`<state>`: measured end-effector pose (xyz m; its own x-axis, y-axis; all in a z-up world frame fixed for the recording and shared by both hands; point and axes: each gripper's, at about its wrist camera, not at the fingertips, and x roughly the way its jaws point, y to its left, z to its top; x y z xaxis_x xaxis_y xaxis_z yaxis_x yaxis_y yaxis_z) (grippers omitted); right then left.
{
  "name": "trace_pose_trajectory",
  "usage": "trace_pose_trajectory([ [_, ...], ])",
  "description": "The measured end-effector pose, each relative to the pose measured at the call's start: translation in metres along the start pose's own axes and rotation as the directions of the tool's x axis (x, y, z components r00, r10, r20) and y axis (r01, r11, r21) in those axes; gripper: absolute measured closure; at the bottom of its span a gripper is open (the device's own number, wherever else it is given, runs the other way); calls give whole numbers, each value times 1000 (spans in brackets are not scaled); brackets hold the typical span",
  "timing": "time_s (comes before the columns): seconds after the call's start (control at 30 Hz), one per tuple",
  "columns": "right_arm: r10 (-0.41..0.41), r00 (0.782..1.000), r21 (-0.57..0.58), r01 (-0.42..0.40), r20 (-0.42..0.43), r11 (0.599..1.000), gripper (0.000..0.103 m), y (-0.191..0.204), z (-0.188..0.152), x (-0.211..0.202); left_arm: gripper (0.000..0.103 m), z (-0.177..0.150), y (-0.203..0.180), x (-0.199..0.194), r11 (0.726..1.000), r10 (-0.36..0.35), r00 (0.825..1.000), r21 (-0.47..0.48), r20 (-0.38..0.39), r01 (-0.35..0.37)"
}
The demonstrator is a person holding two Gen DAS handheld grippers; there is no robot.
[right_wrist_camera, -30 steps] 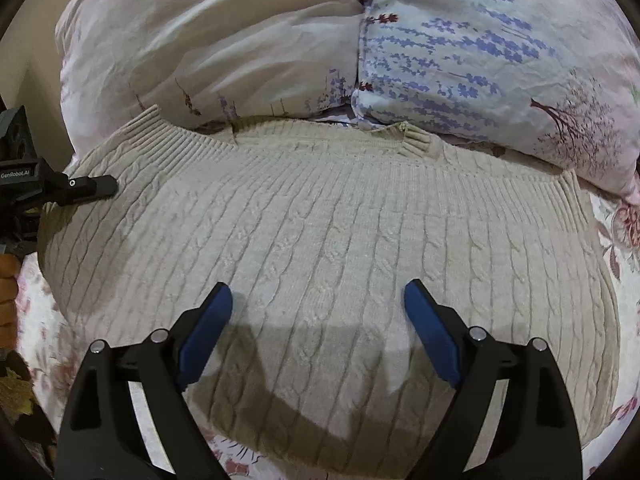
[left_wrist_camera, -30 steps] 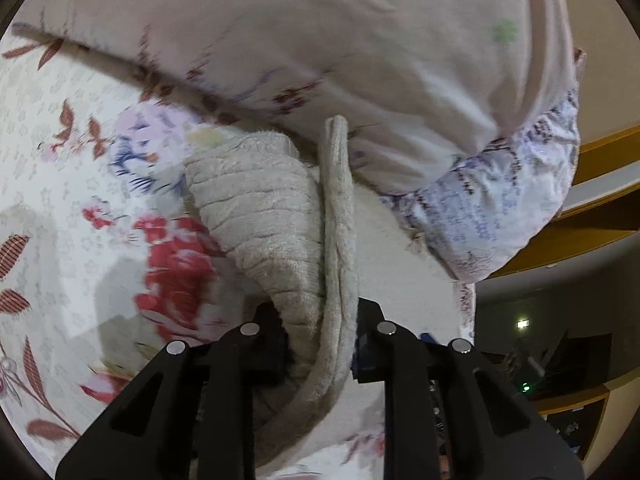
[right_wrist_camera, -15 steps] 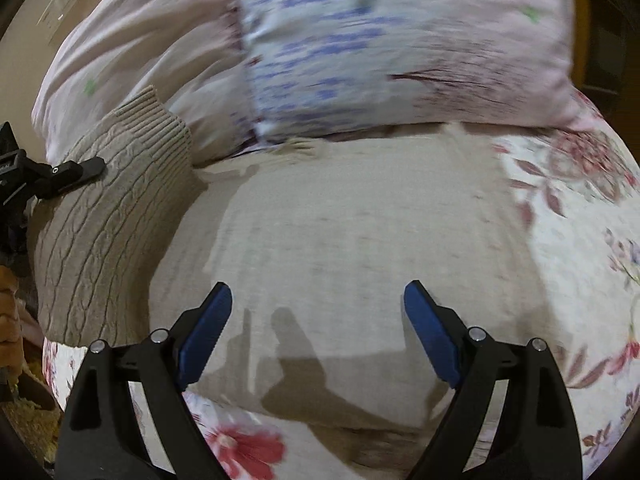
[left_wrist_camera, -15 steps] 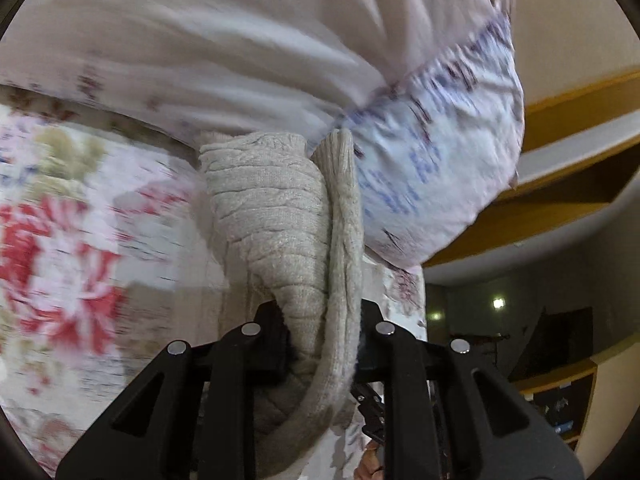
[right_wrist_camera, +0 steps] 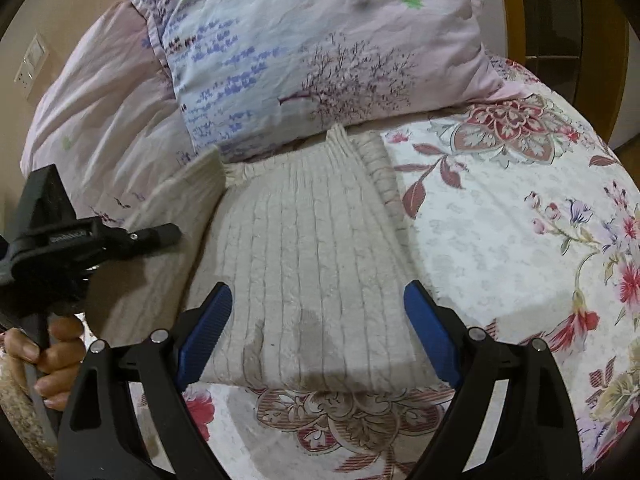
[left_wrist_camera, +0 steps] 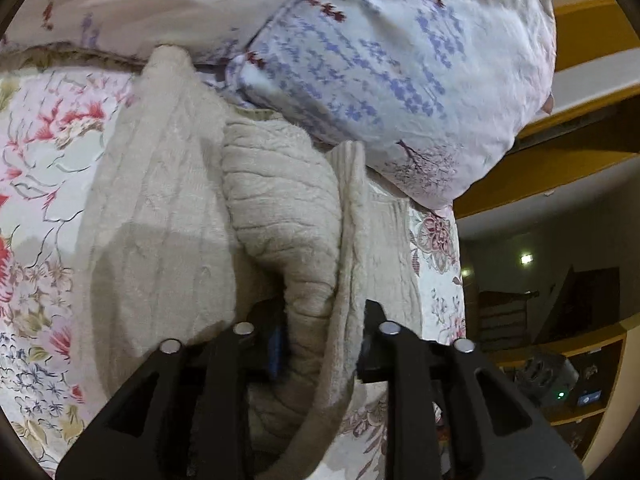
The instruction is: Fold small clothes
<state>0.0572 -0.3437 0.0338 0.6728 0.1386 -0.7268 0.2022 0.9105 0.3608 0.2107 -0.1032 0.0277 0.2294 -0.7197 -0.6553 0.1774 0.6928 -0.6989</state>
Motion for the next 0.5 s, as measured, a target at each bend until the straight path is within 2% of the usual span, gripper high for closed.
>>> trace_pose_trajectory([
  [0.07, 54, 998, 23, -54, 12, 998, 15, -1, 6, -5, 56, 1, -2, -3, 996, -86, 996, -15, -17, 85],
  [0.13, 122, 992, 54, -123, 14, 991, 15, -1, 16, -3, 52, 1, -2, -10, 985, -173, 985, -25, -24, 172],
  [0.17, 161, 987, 74, -161, 13, 984, 15, -2, 20, -4, 48, 0, -1, -18, 980, -199, 980, -26, -14, 198],
  [0.23, 242, 970, 121, -242, 9, 963, 15, -2, 28, -2, 44, -1, 3, -38, 980, -196, 980, -15, 39, 196],
  [0.3, 320, 947, 170, -313, -12, 934, 16, 0, 35, 4, 37, -1, 14, -66, 991, -134, 982, -9, 135, 136],
  [0.37, 376, 925, 214, -357, -54, 909, 22, 4, 40, 14, 32, 0, 28, -88, 999, -28, 978, -28, 206, 34],
  [0.47, 422, 895, 286, -371, -144, 884, 31, 11, 41, 37, 31, -1, 45, -95, 993, 116, 972, -35, 203, -112],
  [0.5, 428, 889, 302, -368, -163, 879, 35, 13, 39, 42, 31, -2, 48, -92, 991, 136, 973, -38, 187, -131],
])
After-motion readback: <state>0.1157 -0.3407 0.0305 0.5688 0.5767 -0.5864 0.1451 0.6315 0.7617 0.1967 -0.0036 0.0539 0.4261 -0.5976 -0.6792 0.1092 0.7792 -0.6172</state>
